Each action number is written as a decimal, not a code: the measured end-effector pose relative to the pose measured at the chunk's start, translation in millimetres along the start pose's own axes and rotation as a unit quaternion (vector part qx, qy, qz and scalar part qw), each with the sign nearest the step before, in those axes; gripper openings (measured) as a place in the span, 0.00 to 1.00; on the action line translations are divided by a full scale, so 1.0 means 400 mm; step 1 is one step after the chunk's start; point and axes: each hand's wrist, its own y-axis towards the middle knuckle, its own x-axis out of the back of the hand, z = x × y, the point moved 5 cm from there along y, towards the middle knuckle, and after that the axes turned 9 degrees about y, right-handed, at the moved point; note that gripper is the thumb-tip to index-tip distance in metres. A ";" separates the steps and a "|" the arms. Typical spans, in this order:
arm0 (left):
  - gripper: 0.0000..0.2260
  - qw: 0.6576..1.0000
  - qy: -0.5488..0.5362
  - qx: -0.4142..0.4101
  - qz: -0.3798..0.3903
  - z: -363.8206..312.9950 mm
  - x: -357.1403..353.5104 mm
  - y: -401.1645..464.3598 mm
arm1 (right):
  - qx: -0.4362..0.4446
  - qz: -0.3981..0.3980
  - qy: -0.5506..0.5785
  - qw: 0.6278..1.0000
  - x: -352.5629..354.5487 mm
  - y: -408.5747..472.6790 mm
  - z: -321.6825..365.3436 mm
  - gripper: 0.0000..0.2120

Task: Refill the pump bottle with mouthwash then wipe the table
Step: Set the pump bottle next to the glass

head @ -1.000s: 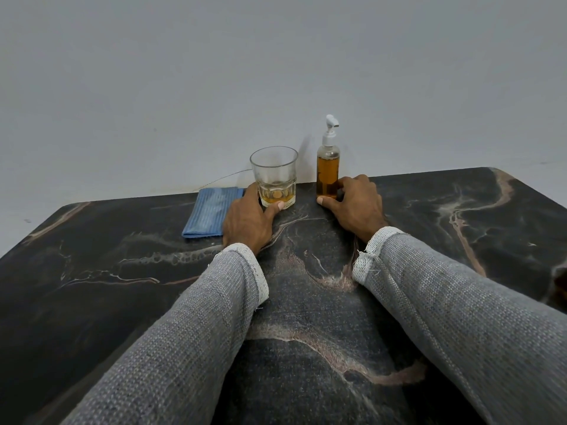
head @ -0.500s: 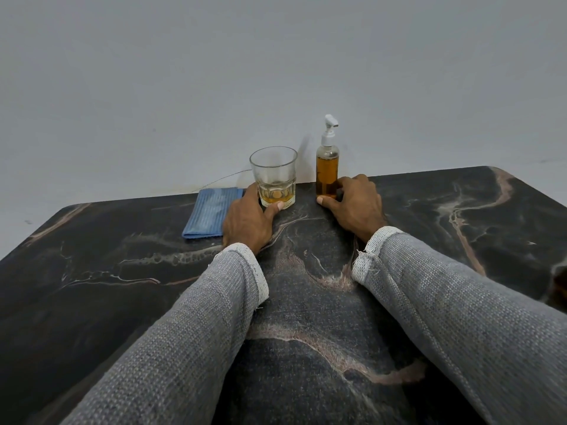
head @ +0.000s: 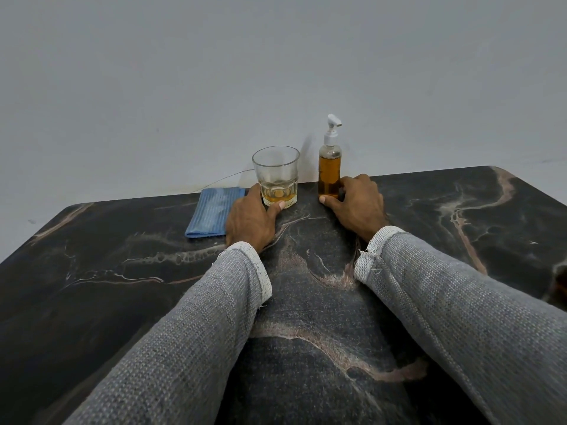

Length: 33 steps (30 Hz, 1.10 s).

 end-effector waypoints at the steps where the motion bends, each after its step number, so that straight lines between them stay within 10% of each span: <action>1: 0.22 1.000 -0.003 -0.002 -0.002 0.001 0.000 0.000 | -0.001 0.000 0.004 1.000 0.001 -0.002 0.000 0.25; 7: 0.28 0.996 -0.085 0.000 0.002 -0.006 0.030 -0.037 | -0.004 0.026 0.136 0.990 0.050 -0.064 -0.001 0.39; 22: 0.29 0.989 -0.009 -0.079 0.123 -0.199 0.132 -0.469 | 0.026 -0.035 0.201 0.979 0.312 -0.506 -0.073 0.15; 33: 0.28 0.976 0.024 -0.108 0.186 -0.325 0.136 -0.620 | -0.078 -0.233 0.191 0.950 0.538 -0.673 -0.231 0.09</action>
